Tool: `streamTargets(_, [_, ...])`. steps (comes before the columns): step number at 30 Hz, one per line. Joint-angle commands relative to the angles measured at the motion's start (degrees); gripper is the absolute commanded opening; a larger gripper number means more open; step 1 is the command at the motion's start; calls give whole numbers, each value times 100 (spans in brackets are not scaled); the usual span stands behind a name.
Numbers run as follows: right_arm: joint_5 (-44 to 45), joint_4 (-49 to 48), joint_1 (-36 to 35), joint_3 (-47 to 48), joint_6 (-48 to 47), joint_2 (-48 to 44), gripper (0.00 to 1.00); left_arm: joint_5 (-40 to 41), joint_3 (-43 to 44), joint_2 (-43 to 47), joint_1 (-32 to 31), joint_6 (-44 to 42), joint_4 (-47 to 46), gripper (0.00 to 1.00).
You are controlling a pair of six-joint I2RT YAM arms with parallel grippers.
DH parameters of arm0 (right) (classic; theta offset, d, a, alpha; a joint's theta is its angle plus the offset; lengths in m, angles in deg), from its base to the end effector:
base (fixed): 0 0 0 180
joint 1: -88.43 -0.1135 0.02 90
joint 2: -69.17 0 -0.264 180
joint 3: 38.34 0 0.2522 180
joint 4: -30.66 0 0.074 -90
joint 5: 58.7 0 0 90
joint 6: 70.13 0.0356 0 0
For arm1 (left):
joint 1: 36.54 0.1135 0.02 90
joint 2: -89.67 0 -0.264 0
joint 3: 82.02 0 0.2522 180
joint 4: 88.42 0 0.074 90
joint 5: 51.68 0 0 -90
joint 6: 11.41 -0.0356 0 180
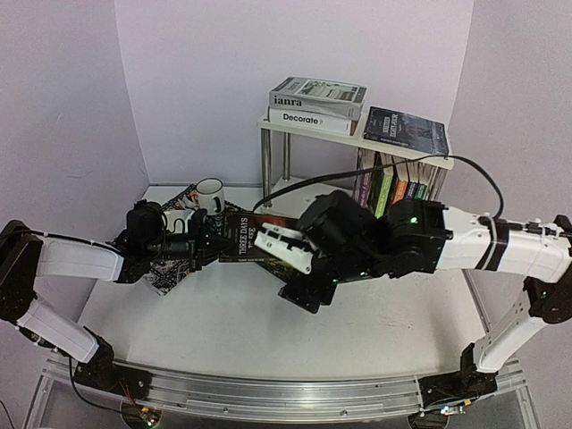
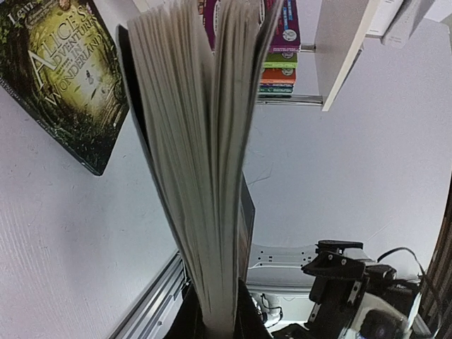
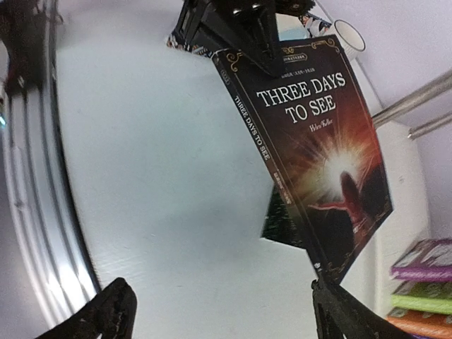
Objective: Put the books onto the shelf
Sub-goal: Pass from the right arm to the left
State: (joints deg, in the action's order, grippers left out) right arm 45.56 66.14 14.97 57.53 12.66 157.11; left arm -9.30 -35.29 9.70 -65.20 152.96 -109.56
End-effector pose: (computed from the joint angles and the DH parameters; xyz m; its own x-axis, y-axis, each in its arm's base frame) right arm 0.1099 0.3393 0.3619 -0.0218 -0.5008 -0.8653 -0.8766 0.4258 -0.2243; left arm 0.2338 -0.1577 0.2147 -0.9712 -0.2089 -0.1143 0.0807 0.1628 -0.9833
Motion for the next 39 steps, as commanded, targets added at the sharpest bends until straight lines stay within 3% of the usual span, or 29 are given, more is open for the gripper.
streamTargets(1, [1801, 472, -431, 526, -1299, 779, 80, -129, 101, 29, 19, 181, -330, 0])
streamTargets(6, [2916, 430, -603, 881, -1835, 1635, 69, -205, 35, 44, 19, 181, -280, 0])
streamTargets(14, [3785, 45, -609, 1104, -2208, 2341, 58, -308, -111, 60, 19, 110, -211, 0])
streamTargets(22, [4037, -223, -609, 854, -2411, 2398, 58, -264, -232, 53, 19, 79, -153, 0])
streamTargets(26, [3978, -370, -580, 722, -2444, 2326, 64, -291, -265, 47, 19, 85, -140, 0])
streamTargets(31, [4035, -421, -461, 636, -2458, 2404, 61, -386, -248, 138, 16, 78, -142, 0])
streamTargets(34, [4003, -439, -428, 633, -2411, 2414, 53, -409, -255, 207, 19, 83, -133, 0])
streamTargets(39, [4014, -493, -335, 642, -2412, 2454, 53, -449, -256, 263, 10, 81, -130, 0])
